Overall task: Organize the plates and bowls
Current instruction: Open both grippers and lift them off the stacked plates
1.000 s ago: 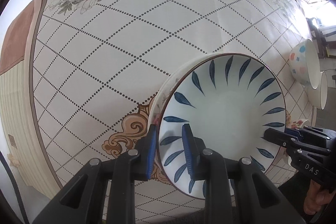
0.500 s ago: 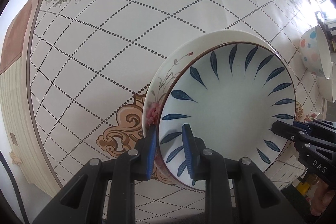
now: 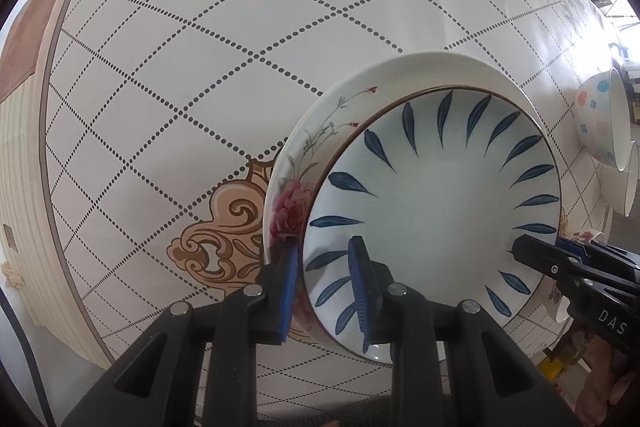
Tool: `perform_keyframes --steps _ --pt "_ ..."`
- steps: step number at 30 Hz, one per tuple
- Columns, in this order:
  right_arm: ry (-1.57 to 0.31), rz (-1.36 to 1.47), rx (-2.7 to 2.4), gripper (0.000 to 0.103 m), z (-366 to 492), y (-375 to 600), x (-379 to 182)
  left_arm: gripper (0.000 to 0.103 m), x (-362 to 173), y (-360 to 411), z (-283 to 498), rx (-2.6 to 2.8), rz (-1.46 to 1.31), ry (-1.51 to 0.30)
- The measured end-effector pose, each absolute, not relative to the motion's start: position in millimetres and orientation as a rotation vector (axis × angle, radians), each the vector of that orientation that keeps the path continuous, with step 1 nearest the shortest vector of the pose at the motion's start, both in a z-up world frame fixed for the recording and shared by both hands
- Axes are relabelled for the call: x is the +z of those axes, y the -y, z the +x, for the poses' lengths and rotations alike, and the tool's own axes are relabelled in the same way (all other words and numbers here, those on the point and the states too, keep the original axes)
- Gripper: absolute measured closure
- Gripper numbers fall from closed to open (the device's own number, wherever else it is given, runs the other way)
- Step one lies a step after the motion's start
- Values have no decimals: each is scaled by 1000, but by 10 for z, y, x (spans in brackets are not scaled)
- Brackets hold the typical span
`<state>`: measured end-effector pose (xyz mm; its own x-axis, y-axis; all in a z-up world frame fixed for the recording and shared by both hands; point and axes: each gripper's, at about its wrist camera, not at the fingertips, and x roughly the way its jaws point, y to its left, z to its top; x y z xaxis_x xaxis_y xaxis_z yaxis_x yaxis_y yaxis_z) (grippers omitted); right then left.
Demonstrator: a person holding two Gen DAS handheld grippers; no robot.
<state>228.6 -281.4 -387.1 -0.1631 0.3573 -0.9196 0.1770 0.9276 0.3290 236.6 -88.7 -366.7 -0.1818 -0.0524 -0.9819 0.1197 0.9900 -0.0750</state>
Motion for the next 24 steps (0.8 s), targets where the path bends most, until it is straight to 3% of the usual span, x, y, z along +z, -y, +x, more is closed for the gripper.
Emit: perform_keyframes --steps 8,10,11,12,14,18,20,21,24 --pt "-1750 443 183 60 2262 2811 -3820 75 -3574 829 2340 -148 26 -1737" --pt "-1741 437 189 52 2234 2793 -3766 65 -3511 793 2316 -143 26 -1723" --pt "-1734 431 195 48 2217 2774 -3727 55 -3463 785 2289 -140 31 -1712" --pt "-1726 412 196 39 2207 2747 -3682 51 -3425 778 2290 -136 38 -1699" --pt "-1701 360 188 28 2171 2706 -3571 29 -3335 784 2239 -127 57 -1671" --pt "-1647 221 145 23 2103 2564 -3345 23 -3103 795 2113 -101 101 -1595" --pt "-1608 152 118 12 2064 2507 -3216 9 -2976 800 2040 -92 111 -1559" --pt "-1584 121 110 6 2040 2476 -3145 9 -2917 809 2002 -84 116 -1536" --pt "-1519 51 81 5 1941 2408 -2931 9 -2656 817 1961 -61 122 -1470"
